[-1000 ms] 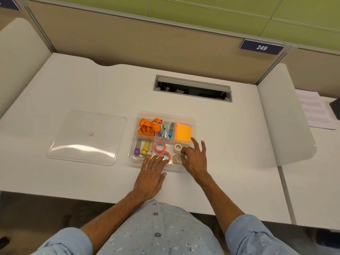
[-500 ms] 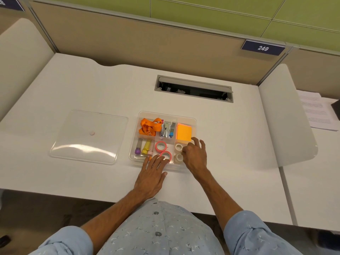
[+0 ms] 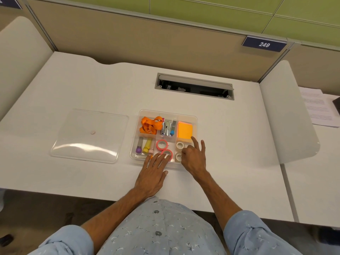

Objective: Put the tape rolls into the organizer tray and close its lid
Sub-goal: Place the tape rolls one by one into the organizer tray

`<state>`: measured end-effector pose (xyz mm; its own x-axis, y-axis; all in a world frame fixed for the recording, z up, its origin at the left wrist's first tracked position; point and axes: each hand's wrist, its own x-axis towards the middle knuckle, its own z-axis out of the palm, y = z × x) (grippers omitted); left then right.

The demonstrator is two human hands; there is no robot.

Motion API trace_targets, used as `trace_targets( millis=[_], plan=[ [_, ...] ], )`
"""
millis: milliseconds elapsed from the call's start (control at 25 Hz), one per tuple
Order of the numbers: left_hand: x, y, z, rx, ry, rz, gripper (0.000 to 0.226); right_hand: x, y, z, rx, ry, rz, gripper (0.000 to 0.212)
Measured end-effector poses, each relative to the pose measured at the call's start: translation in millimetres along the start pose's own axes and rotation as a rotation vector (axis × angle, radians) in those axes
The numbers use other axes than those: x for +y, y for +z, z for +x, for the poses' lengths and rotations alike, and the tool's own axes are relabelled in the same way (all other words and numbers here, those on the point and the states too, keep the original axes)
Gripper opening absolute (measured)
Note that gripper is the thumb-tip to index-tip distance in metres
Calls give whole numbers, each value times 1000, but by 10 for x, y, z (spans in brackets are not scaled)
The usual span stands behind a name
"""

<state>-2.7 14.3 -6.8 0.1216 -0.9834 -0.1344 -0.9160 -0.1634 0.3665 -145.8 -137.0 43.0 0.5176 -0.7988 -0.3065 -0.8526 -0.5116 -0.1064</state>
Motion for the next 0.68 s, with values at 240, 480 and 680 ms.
trace_targets(
  millis=[240,480,680],
  plan=[
    [0,1,4,-13,-2,2,63,15,-1,-33,-8,-5,25,34],
    [-6,3,2,-28,-4,14,64,33,15,-55,18,25,20,33],
    [6,2,-3,-20,-3,12,62,43,38,-87,-16,5,18,33]
  ],
)
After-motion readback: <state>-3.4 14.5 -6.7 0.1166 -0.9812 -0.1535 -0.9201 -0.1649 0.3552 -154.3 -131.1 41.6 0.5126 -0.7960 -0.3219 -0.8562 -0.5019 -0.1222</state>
